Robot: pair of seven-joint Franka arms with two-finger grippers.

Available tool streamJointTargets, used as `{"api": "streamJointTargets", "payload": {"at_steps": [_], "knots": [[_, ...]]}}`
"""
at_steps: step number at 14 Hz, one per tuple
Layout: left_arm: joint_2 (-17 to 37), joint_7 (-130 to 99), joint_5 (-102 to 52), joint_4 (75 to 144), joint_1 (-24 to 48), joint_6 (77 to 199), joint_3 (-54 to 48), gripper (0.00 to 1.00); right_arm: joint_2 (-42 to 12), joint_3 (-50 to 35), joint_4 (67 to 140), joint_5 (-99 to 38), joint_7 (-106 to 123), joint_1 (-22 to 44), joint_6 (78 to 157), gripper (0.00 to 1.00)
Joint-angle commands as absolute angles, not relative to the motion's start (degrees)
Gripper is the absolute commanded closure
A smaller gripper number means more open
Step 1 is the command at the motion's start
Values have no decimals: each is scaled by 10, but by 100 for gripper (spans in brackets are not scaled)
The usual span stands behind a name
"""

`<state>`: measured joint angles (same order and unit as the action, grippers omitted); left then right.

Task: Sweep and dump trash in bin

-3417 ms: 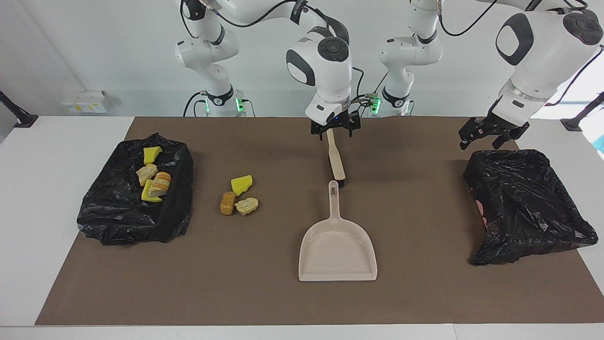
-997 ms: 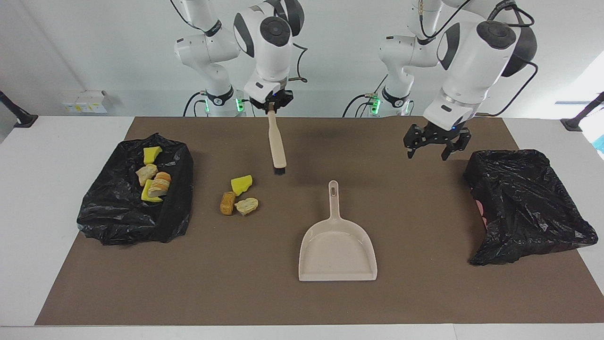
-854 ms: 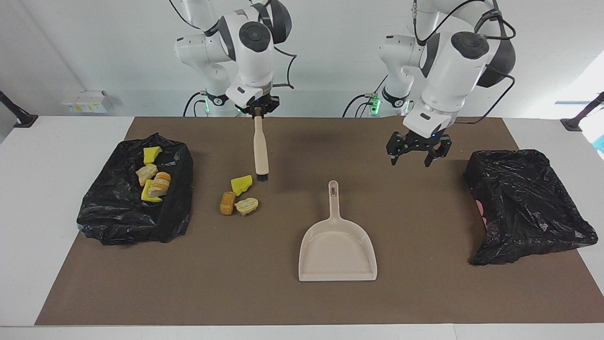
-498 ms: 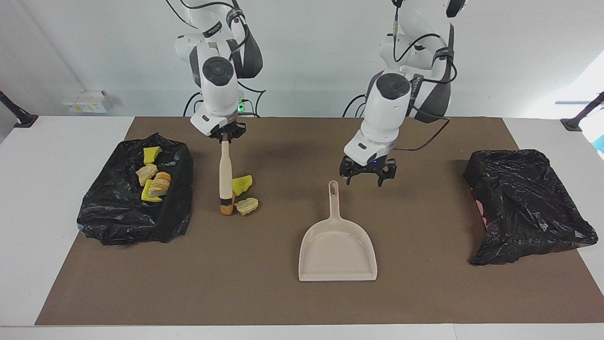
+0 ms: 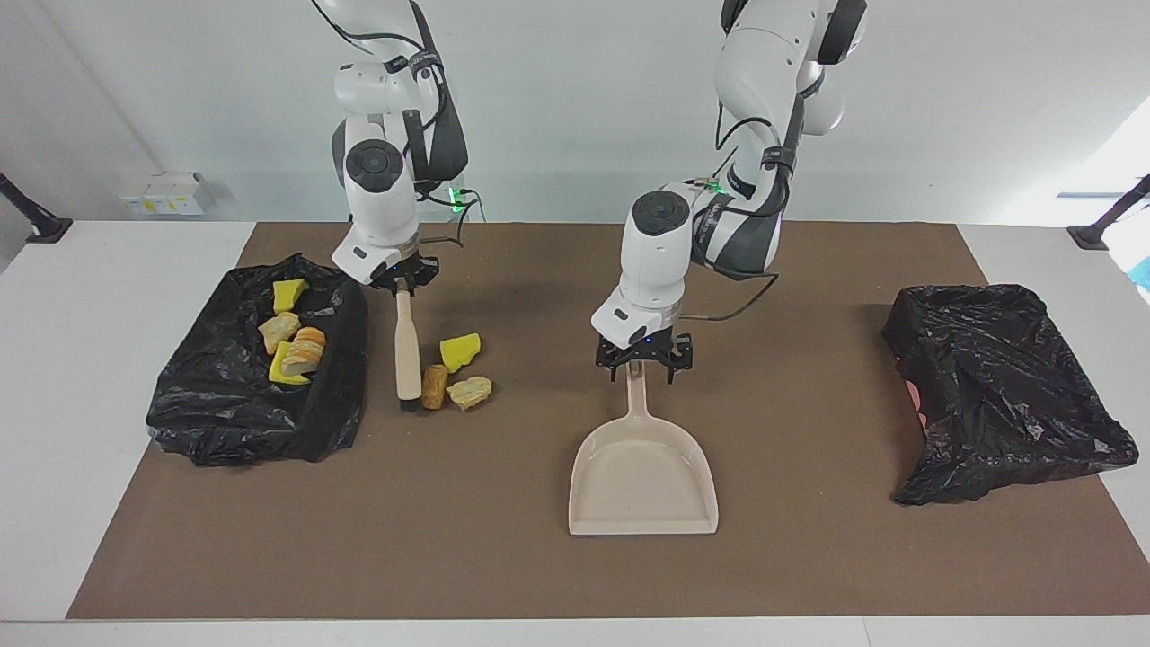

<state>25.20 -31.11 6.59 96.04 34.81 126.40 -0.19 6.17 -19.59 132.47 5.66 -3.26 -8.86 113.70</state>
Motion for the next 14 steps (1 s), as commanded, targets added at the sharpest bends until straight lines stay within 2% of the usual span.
{"api": "streamJointTargets", "payload": {"at_steps": [1, 2, 3, 5, 6, 7, 8, 11, 14], "knots": [[262, -329, 81, 941, 358, 1263, 8, 0, 65, -205, 1339, 58, -52, -87, 1149, 100], [262, -331, 81, 941, 358, 1262, 8, 0, 65, -205, 1338, 55, -46, -79, 1149, 100], [261, -331, 78, 941, 358, 1260, 8, 10, 63, -205, 1338, 40, -62, -56, 1148, 100], [257, -330, 70, 944, 356, 1262, 7, 69, 63, -205, 1336, 3, -96, -31, 1149, 100], [256, -330, 70, 943, 356, 1259, 7, 84, 63, -206, 1333, -3, -109, -22, 1147, 100], [255, -326, 70, 945, 354, 1259, 7, 93, 63, -205, 1331, -5, -126, -10, 1146, 100], [254, -324, 71, 947, 354, 1259, 7, 100, 61, -205, 1325, -6, -150, -6, 1144, 100], [245, -316, 72, 947, 348, 1251, 10, 100, 62, -202, 1294, -1, -190, -9, 1130, 100], [217, -178, 72, 948, 325, 1196, 14, 100, 68, -199, 1258, 11, -190, -47, 1070, 100]]}}
